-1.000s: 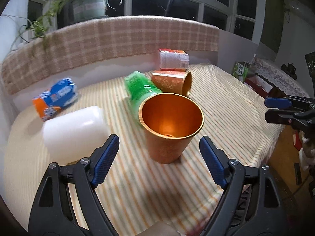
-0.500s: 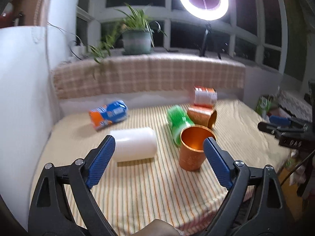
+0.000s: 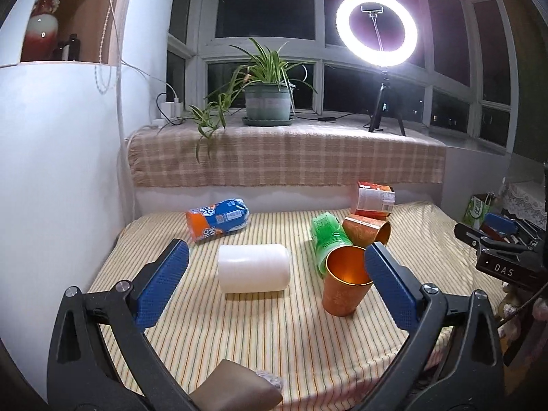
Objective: Flip cup upright
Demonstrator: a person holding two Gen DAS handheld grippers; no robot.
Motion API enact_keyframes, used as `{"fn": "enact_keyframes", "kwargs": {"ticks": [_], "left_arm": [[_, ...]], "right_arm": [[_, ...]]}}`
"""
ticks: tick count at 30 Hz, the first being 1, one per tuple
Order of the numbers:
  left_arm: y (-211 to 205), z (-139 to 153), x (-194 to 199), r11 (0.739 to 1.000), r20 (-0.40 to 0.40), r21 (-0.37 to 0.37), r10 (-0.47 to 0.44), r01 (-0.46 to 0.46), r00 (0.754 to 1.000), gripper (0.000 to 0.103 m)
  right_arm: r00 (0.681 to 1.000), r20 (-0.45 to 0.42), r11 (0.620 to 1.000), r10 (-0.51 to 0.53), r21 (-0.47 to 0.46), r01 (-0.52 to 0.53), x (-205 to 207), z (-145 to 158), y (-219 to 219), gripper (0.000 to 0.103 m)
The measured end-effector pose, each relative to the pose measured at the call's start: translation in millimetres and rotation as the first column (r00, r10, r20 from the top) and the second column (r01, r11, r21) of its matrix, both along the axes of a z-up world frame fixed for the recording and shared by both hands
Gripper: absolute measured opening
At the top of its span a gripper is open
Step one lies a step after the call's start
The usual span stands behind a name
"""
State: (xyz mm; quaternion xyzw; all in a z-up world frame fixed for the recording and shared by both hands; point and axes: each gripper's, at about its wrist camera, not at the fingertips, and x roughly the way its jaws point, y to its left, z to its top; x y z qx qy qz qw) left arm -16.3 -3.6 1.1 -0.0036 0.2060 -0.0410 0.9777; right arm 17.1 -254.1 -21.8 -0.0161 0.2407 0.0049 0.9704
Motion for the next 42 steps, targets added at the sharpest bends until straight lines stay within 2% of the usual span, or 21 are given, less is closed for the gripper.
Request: {"fn": "enact_keyframes", "kwargs": {"ticks": [6,16,29,42], "left_arm": [[-6.3,-0.4,-3.4,0.999,0.006,0.038,0.015,-0.015,1.000,0.103],[-5.2,0.6,-6.3,0.999,0.008,0.020,0.036,-0.036,0.999,0.103],[-3.4,1.9,-7.3,0.999,0.010,0.019,0.042,-0.042,0.999,0.103],[-1.0,0.1,-5.0,0.995,-0.005,0.031,0.090,-0.090,0.996,0.103]], "right_arm": [[0.999,0.023,1.000,-0.026,0.008,0.026,-0.9,1.0,-2.2,0.081],[0.998,0.054,0.999,-0.037,-0.001,0.037,-5.4,5.6,-0.8,0.081],[0.998,0.057,0.999,-0.035,-0.004,0.035,-6.7,6.2,-0.1,0.081],[0.999,0.040,0.999,-0.035,-0.003,0.035,-5.4,3.0,-0.3,0.081]]}}
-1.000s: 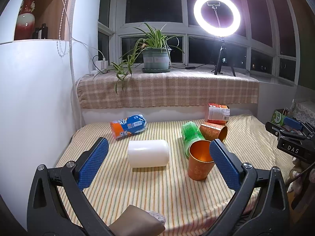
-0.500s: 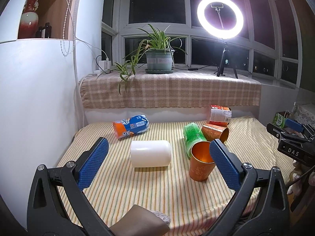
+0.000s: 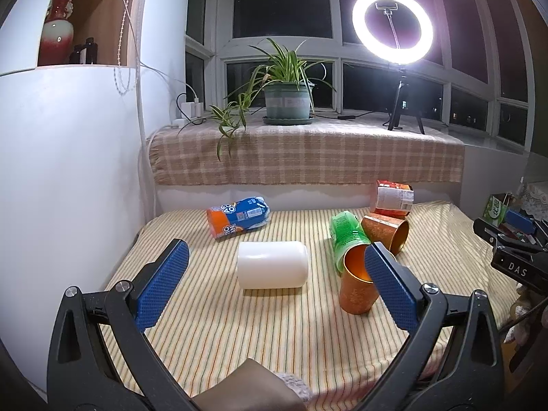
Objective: Flip cup upright
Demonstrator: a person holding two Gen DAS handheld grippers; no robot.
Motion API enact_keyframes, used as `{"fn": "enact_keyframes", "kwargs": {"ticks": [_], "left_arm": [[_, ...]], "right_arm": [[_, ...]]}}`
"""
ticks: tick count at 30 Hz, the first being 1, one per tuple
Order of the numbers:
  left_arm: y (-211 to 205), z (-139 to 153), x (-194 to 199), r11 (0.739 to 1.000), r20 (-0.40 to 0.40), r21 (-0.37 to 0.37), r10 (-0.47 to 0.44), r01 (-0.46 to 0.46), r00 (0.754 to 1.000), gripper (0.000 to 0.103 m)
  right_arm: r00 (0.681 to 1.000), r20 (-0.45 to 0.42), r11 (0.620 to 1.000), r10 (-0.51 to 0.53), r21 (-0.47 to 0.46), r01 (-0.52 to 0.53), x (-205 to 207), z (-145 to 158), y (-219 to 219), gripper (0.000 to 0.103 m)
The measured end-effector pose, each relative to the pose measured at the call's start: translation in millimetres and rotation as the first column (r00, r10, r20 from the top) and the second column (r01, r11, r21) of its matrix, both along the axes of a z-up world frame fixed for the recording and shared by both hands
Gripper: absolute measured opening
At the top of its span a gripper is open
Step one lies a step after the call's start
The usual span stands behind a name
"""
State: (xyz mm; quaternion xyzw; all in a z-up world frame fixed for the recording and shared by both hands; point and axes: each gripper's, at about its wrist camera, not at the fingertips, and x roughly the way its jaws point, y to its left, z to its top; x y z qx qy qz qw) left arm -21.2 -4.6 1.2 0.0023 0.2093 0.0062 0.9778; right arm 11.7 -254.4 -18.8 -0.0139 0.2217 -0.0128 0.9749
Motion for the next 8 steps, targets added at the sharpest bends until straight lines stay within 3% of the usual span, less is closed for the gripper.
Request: {"fn": "enact_keyframes", "kwargs": {"ticks": [8], "left_arm": [[0.3,-0.6,1.0,1.000,0.003,0.006,0.008,-0.008,1.000,0.103]], "right_arm": [[1.000,-0.008,1.000,0.001,0.001,-0.001,0.1,-2.4,0.4,0.081]]}}
